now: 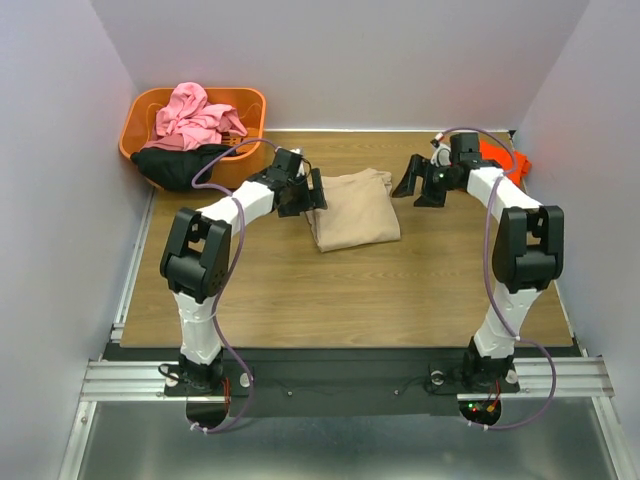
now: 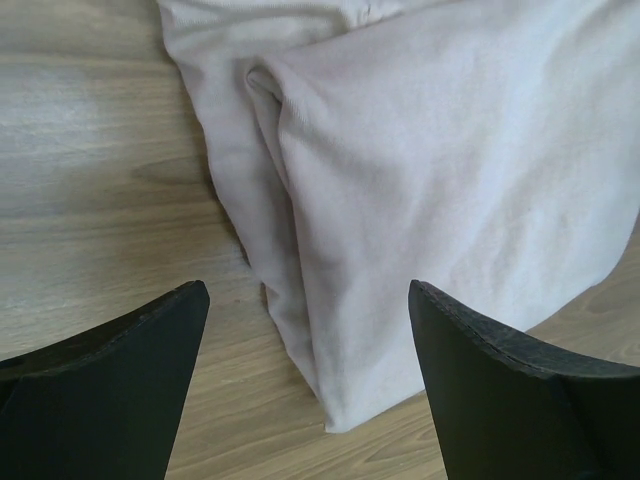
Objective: Fold and stack the t-shirts
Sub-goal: Neatly place the folded tshirt to the corner
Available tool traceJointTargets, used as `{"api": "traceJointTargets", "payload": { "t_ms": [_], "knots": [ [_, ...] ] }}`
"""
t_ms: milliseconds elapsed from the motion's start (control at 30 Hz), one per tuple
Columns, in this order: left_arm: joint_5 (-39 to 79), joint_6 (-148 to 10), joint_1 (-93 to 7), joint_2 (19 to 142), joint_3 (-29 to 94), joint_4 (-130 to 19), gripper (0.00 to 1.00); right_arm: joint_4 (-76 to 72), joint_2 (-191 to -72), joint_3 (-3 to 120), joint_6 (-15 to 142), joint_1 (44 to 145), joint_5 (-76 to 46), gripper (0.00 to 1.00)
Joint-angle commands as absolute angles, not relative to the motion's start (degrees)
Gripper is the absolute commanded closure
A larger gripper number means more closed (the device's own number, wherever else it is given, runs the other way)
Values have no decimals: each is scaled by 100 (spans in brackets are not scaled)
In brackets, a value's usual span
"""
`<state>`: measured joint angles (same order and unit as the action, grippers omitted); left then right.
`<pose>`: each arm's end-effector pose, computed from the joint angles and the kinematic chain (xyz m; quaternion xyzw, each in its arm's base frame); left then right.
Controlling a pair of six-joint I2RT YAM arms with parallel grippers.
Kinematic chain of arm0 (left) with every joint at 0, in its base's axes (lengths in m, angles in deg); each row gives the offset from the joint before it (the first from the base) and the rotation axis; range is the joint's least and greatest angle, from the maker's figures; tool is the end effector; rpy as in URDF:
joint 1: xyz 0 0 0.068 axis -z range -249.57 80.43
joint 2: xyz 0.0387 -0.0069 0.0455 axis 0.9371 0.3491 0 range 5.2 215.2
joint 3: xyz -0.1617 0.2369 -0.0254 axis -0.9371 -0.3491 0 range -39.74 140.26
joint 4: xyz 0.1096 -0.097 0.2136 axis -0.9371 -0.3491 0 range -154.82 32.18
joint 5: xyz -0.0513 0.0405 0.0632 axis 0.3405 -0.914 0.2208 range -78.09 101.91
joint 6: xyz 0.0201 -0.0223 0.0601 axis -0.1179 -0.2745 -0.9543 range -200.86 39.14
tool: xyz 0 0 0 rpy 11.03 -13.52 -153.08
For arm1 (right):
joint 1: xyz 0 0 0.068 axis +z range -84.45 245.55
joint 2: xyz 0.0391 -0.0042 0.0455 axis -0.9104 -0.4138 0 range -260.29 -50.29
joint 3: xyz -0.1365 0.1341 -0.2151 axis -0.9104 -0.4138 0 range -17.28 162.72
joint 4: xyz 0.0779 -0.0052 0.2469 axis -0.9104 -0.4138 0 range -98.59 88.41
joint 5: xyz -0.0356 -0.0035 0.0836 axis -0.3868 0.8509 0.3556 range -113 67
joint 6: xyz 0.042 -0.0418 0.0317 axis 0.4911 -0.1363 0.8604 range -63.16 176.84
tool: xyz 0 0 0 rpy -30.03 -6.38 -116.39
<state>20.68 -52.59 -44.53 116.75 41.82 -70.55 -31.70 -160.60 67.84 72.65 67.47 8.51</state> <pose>0.4094 -0.2003 0.2183 0.0048 0.9139 -0.2420 0.3259 0.4288 0.0423 0.2285 0.0308 0.9217 0.3003 0.2437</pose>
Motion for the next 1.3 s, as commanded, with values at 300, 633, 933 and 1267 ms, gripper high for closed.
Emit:
{"api": "traceJointTargets", "payload": {
  "t_ms": [300, 633, 933, 1267],
  "knots": [
    [1990, -5397, -4470, 11647, 4297, -6678, 6, -2128, -16806, 6911, 6932, 6775, 2350, 0],
    [2017, -5502, -4470, 12104, 4411, -6502, 10, -2049, -17255, 7034, 6800, 6854, 2359, 0],
    [2420, -5388, -4470, 12192, 4219, -6169, 16, -2031, -17518, 7008, 6712, 7486, 2122, 0],
    [2860, -5072, -4434, 12113, 3831, -5668, 21, -1847, -17729, 7157, 6949, 7979, 1796, 2]
  ]
}}
